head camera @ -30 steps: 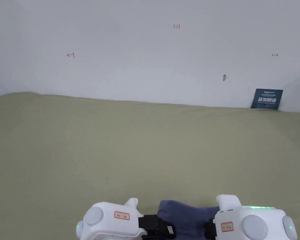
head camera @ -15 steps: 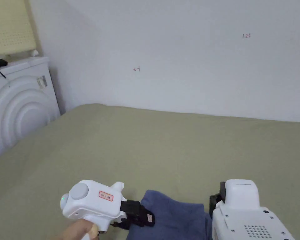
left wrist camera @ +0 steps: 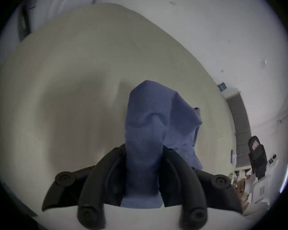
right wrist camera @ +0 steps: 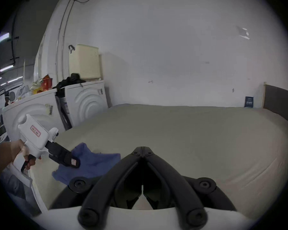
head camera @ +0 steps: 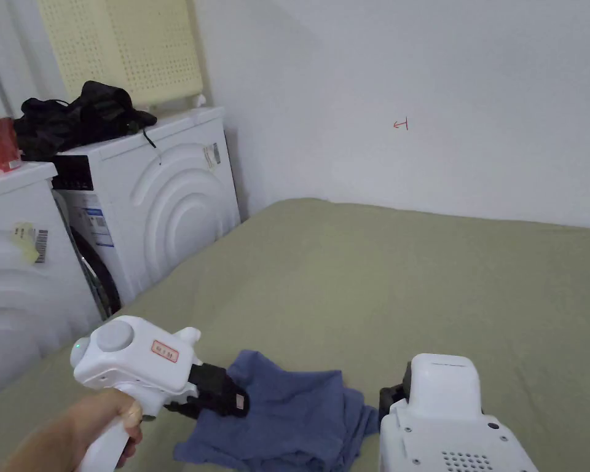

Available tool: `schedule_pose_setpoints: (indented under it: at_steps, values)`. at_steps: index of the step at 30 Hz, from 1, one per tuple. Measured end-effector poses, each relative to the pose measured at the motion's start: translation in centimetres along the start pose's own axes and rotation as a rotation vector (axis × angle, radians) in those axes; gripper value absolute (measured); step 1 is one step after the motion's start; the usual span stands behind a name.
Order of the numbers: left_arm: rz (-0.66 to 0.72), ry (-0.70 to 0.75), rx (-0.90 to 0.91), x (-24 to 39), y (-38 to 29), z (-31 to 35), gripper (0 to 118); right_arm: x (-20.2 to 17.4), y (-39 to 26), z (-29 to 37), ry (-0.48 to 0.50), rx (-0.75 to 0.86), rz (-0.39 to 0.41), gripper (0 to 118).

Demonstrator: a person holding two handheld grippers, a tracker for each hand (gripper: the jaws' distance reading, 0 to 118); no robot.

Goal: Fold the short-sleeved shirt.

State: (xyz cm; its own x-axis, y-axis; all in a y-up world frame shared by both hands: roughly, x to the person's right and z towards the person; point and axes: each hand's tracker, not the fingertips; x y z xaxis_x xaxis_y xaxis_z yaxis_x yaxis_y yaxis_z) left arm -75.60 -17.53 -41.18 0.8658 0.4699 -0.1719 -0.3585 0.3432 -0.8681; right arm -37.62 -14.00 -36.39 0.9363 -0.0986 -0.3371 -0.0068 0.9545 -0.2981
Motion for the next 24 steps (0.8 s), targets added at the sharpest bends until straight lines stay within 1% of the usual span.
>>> schedule_pose_setpoints:
  at_steps: [2,4,8,9,10,11,12,13,15,16,17,18,19,21,23,24]
  values:
    - [0.045,-0.004,0.005,-2.5,0.1,0.9,35,-1.6,-0.4,-0.7,0.02,0.0,0.009,0]
    - [0.067,-0.046,0.004,-4.5,0.0,1.5,35,-2.6,-0.8,-1.2,0.047,-0.004,0.018,0]
    - [0.047,-0.044,0.021,-6.0,0.0,2.2,35,-3.4,-1.5,-1.8,0.074,-0.021,0.037,0]
    - [0.043,-0.045,0.018,-6.2,0.2,2.3,40,-3.5,-1.7,-1.8,0.081,-0.027,0.041,0]
    - [0.05,-0.03,0.01,-5.3,-0.1,2.5,56,-3.5,-1.8,-1.8,0.08,-0.031,0.043,0]
    - [0.041,0.009,0.001,-5.1,-0.1,2.7,84,-3.3,-1.9,-1.8,0.081,-0.035,0.04,0]
    - [0.012,0.077,-0.004,-4.9,0.1,3.0,96,-3.1,-1.9,-1.7,0.08,-0.038,0.037,0]
    - [-0.014,0.149,-0.006,-4.6,0.2,3.5,97,-3.0,-1.9,-1.7,0.081,-0.048,0.041,0]
    - [-0.032,0.242,0.051,-3.8,0.3,5.1,90,-2.4,-1.9,-1.4,0.092,-0.053,0.049,0]
    - [-0.019,0.26,0.104,-3.4,0.4,5.9,77,-2.0,-1.9,-1.2,0.09,-0.05,0.056,0]
    - [0.008,0.267,0.171,-2.9,0.2,6.6,34,-1.6,-1.8,-0.9,0.086,-0.046,0.059,0]
    - [0.028,0.235,0.222,-2.6,0.0,7.4,0,-1.2,-1.7,-0.7,0.083,-0.046,0.057,0]
    - [0.017,0.199,0.267,-1.8,-0.2,7.6,0,-0.5,-1.6,-0.5,0.081,-0.048,0.051,0]
    - [-0.055,0.257,0.317,0.7,-0.5,7.0,0,1.0,-1.4,0.1,0.064,-0.055,0.042,0]
    - [-0.068,0.16,0.249,3.0,-0.4,5.9,0,3.0,-0.9,0.9,0.035,-0.054,0.034,0]
    - [-0.077,0.139,0.224,4.4,-0.4,5.1,0,4.1,-0.7,1.3,0.022,-0.05,0.03,0]
